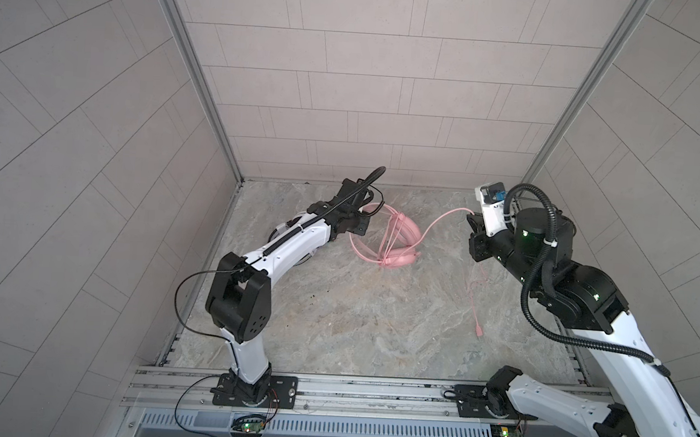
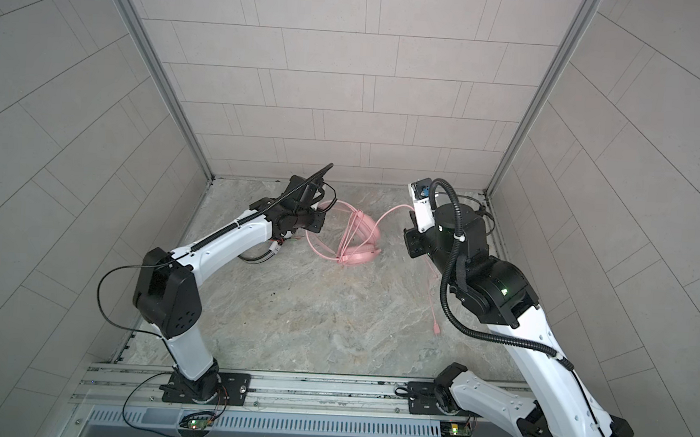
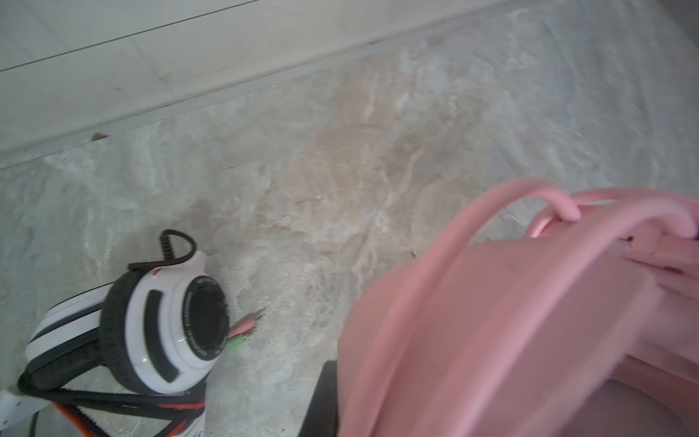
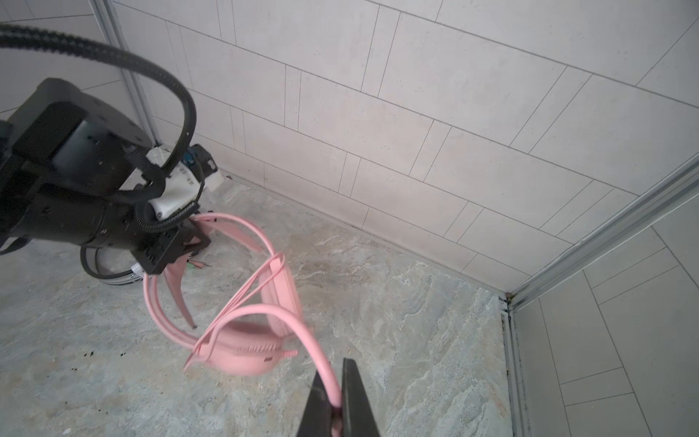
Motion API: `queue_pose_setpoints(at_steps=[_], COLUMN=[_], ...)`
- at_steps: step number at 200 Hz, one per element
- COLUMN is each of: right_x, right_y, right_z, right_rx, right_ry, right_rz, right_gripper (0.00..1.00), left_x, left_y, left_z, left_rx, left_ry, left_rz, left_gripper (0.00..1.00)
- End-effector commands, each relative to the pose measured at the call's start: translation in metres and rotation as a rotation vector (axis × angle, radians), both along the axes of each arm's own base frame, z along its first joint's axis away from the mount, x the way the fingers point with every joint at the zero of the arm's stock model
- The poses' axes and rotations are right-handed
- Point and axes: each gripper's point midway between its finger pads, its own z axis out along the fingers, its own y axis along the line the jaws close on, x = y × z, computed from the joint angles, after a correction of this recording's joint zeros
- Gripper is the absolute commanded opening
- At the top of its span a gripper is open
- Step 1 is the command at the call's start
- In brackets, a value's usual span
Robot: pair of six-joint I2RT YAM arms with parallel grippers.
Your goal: Wrap the headphones
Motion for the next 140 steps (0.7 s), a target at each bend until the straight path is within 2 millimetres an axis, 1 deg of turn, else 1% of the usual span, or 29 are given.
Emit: queue_pose_setpoints(at_steps=[1,15,25,45,52,67,87,102,122,140], right_x=[0.009,0.019,0.027,0.045,0.051,0.066,0.084,0.095,0.102,0.106], right_y=[-0.008,-0.009,-0.011,-0.015,-0.015,-0.017,-0.019,-0.020,-0.016,-0.011], right_z=[0.026,0.028,0.027,0.019,0.013,-0.004,-0.033,-0.056,-0.085,-0.101], right_rx=[0.019,0.035,0.047,0.086,0.105,0.124,0.144,0.183,0.217,0.241], right_ry=[-0.077,-0.070,-0.063,-0.034,-0.016,0.040,0.117,0.179,0.257,0.288], right_rz=[-0.033,-0.040,-0.047,-0.057,-0.052,-0.046,-0.046,-0.033,0.006,0.025], right_gripper=[0.00,0.00,0.00,0.00,0.00,0.00,0.00,0.00,0.00,0.00], left_x=[-0.028,-0.045,-0.059,-0.084,-0.094,-0.111,-0.123,-0.130,-0.139,-0.139], left_y=[-0.022,-0.030,-0.036,-0.048,-0.053,-0.062,-0.065,-0.069,-0.074,-0.071], left_z=[0.035,0.034,0.032,0.034,0.038,0.047,0.065,0.082,0.101,0.116], left_rx=[-0.099,-0.108,-0.146,-0.242,-0.290,-0.393,-0.475,-0.550,-0.647,-0.690], left_ry=[-0.034,-0.015,0.012,0.050,0.063,0.105,0.154,0.152,0.165,0.140], left_rz=[-0.159,-0.220,-0.272,-0.364,-0.407,-0.486,-0.517,-0.543,-0.573,-0.560], left_gripper=[0.00,0.00,0.00,0.00,0.00,0.00,0.00,0.00,0.00,0.00])
